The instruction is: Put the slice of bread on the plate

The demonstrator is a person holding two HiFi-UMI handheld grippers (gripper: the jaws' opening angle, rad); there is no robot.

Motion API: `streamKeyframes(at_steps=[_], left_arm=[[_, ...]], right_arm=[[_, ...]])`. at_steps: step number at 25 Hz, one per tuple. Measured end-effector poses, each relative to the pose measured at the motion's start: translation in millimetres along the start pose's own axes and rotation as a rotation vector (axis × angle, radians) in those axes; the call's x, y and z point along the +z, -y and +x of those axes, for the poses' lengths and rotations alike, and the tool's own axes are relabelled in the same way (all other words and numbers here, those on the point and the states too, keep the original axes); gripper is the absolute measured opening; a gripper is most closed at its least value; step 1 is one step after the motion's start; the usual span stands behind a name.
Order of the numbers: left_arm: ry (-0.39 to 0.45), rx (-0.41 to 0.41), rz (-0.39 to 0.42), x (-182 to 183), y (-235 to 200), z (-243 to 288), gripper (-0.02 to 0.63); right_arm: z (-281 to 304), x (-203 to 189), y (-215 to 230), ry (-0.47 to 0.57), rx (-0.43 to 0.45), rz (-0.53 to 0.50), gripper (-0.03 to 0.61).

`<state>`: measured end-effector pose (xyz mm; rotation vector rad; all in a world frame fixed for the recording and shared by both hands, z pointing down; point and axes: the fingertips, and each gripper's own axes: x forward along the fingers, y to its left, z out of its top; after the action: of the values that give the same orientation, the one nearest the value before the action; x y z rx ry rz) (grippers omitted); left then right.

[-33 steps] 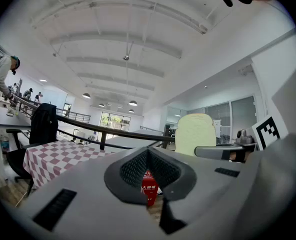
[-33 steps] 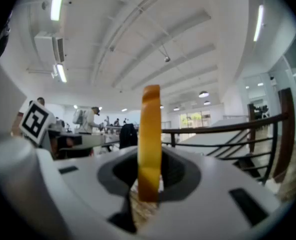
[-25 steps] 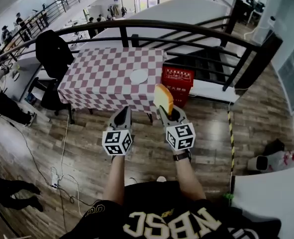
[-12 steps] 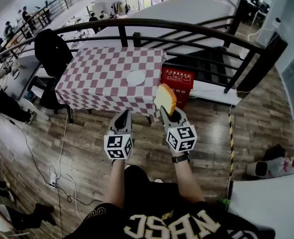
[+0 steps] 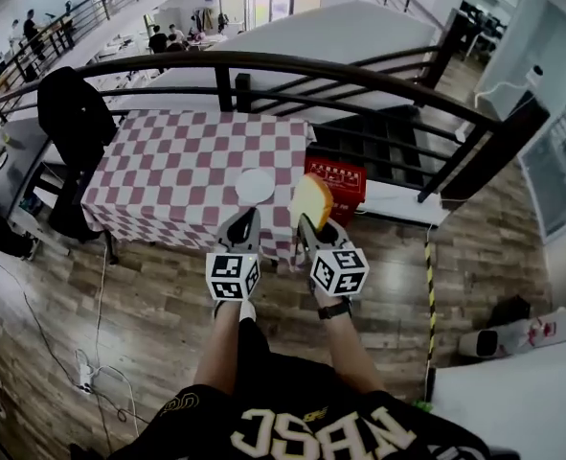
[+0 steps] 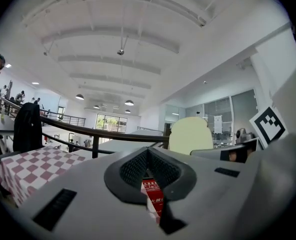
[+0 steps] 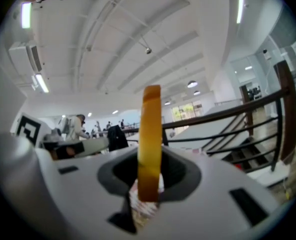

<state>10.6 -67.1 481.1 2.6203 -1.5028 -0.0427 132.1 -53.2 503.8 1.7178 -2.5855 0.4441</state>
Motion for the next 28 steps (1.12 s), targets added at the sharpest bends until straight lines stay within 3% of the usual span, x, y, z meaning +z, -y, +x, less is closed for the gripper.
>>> streamKeyframes(at_steps=[6,11,18,23,28], left_arm=[[0.029,0.028,0.011,34.7,-98.7,49.8,0.02],[0.0,0.109,-0.054,16.0,-171.6,66.4,0.02],[-0.063,0.099,-0.136,-18.7,-194.4,103.4,0.02],[-0.111,0.091,-0.142,-31.3,-197.8,128.4,0.02],[-0.151,0.122,-0.161,-46.3,-212.2,145.4,0.02]], right_arm=[[103.8,37.5,-17.4,0.022,0.01,-0.026,0.098],[157.8,19.2,-36.8,-0.02,0.056,-0.016,0.098],[192.4,-5.4,-38.0,-0.103,0.109,-0.014,0.098],[219.2,-13.0,-8.4,-0.146,0.115,0.052,0.098],[249.0,-28.6,2.7,-0.22,0.197,0.105,0.098]])
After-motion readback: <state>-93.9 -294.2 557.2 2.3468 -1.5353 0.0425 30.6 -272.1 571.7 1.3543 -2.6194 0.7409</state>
